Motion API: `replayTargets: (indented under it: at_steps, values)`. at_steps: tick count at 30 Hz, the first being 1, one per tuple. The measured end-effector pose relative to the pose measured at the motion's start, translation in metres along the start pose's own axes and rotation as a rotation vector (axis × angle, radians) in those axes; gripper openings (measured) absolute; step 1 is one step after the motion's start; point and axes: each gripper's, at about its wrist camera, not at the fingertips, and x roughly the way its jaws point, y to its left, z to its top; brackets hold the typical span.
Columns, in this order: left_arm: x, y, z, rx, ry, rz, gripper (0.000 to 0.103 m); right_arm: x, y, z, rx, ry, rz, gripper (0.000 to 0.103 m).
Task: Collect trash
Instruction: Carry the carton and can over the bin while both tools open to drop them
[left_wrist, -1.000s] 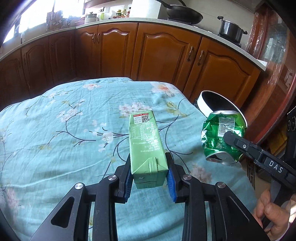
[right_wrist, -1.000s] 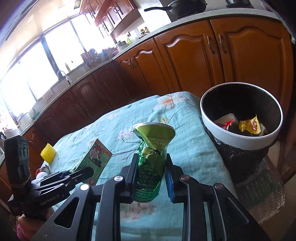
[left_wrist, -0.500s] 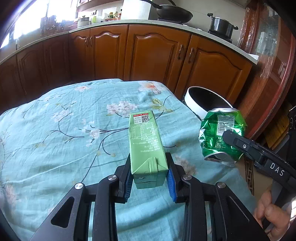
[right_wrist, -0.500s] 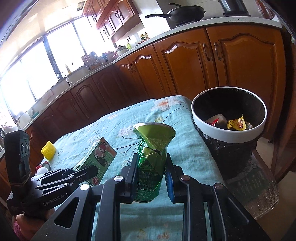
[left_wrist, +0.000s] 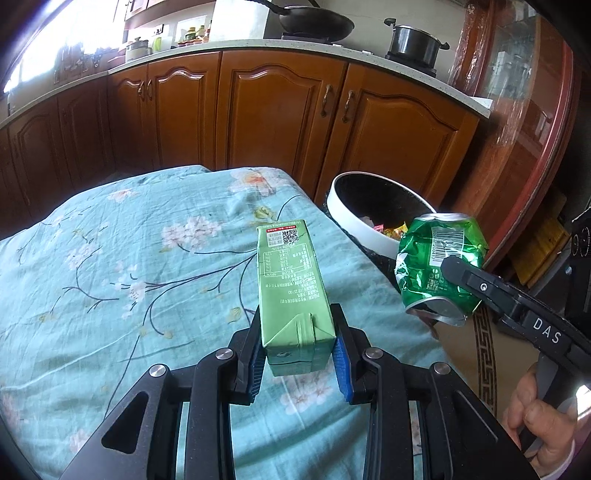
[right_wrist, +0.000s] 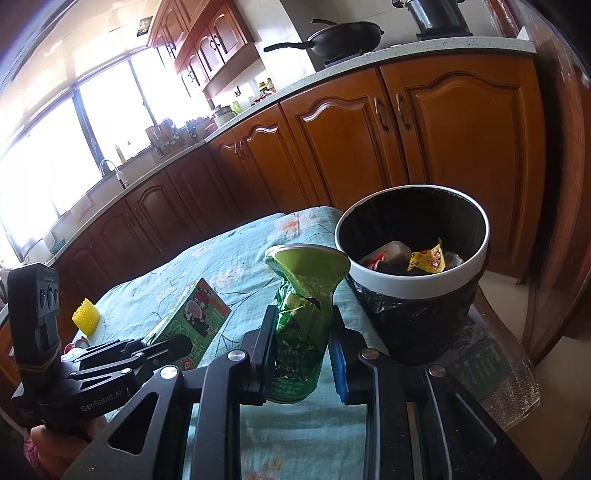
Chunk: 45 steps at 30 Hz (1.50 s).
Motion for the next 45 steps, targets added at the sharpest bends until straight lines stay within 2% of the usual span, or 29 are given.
replayTargets:
  at_steps: [17, 45]
  values:
    - [0.030, -0.037, 0.028, 0.072, 0.004, -0.056, 0.030, -0.011, -0.033, 0.013, 0.032, -0.038, -0.056, 0.026]
    - [0.092, -0.088, 0.074, 0.165, 0.001, -0.068, 0.030, 0.004, -0.073, 0.055, 0.041, -0.072, -0.145, 0.026]
